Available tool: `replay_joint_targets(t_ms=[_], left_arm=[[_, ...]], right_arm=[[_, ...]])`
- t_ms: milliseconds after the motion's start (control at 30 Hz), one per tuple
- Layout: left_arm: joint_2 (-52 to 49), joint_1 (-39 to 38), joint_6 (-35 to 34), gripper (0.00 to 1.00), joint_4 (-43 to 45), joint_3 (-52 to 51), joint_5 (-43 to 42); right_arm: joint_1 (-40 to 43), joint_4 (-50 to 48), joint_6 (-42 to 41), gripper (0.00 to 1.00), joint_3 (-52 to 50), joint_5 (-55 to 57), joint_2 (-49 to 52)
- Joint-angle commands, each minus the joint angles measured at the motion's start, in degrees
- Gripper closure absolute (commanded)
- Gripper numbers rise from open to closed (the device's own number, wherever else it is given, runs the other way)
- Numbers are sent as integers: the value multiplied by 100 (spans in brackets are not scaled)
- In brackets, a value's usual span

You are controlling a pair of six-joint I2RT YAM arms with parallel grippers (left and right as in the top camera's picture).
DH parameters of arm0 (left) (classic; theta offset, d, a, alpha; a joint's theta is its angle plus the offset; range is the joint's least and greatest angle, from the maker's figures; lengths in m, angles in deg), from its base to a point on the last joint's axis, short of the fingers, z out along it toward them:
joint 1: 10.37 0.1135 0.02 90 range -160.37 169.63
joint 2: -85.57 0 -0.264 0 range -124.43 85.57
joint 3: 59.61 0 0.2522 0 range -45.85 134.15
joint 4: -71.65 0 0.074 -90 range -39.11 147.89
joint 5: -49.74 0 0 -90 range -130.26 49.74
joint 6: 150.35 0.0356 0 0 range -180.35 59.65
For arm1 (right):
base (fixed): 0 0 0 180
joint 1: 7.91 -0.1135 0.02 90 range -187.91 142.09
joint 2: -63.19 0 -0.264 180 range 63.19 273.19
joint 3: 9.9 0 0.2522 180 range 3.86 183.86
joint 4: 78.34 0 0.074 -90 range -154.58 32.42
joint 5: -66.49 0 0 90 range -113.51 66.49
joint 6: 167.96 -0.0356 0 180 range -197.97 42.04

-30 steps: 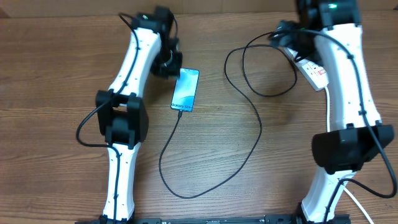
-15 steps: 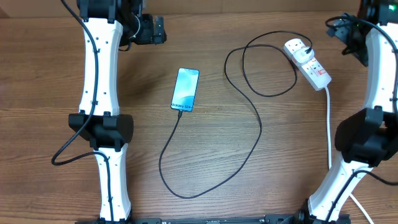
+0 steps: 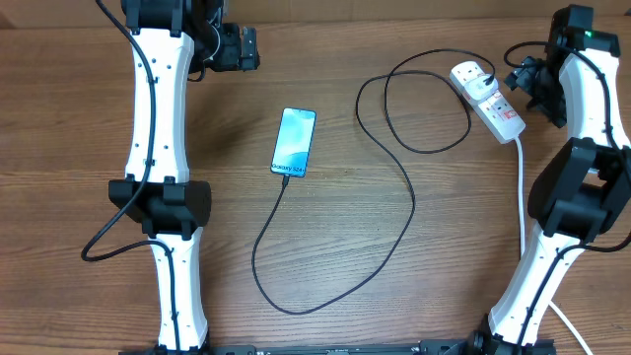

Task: Plug charger to phone and switch on socket

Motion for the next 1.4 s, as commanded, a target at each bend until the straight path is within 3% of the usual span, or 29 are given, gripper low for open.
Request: replay_joint_targets(t_ms=[0, 200, 567, 1200, 1367], left_arm=[[26, 9, -35, 0, 2, 9, 83], [26, 9, -33, 0, 2, 9, 83], [26, 9, -35, 0, 2, 9, 83], [26, 9, -33, 0, 2, 9, 83], [26, 9, -35, 0, 4, 9, 83]], right_arm=[[17, -57, 7, 0, -4, -76, 127], [17, -166, 426, 0, -11, -881, 151], [17, -308, -72, 0, -22, -424, 284], [17, -365, -22, 0, -26, -442, 680], [15, -332, 214, 0, -26, -916, 684]])
